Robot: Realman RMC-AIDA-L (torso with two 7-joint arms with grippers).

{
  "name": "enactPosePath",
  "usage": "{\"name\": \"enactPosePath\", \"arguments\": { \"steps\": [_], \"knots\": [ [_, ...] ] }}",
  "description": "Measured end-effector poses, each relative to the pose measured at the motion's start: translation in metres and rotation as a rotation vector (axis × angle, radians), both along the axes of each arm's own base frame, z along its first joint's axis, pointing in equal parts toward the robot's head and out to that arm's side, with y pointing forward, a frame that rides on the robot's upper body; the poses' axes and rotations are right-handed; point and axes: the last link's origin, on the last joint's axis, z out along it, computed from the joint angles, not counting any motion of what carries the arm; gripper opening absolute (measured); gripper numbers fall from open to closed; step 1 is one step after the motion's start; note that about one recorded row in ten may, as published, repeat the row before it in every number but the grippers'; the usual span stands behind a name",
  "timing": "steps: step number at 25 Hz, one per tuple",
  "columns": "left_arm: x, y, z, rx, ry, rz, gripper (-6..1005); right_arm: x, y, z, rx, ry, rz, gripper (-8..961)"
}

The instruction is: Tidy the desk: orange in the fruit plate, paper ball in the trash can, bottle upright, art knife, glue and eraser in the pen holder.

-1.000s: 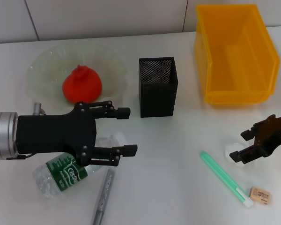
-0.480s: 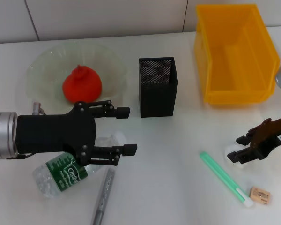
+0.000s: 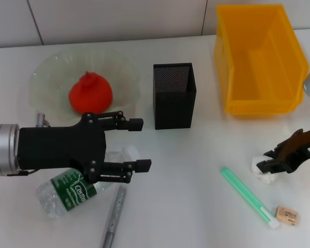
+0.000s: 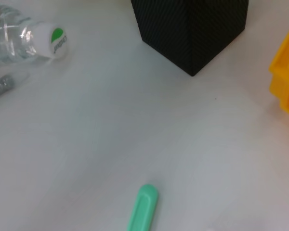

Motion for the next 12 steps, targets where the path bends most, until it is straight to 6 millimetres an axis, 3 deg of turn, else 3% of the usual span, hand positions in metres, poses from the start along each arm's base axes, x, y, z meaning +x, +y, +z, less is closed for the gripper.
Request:
{"name": "enactPosePath", "arguments": {
  "steps": [6,12],
  "knots": [
    [0.0,0.0,-0.001,-0.002,0.004,0.0,784,-0.008,0.0,0.004,0.035,0.051,0.028,307],
    [0.0,-0.001,-0.002,-0.002,0.002,-0.002,784,-0.032,0.0,0.026,0.129,0.106,0.135,298]
  ]
}}
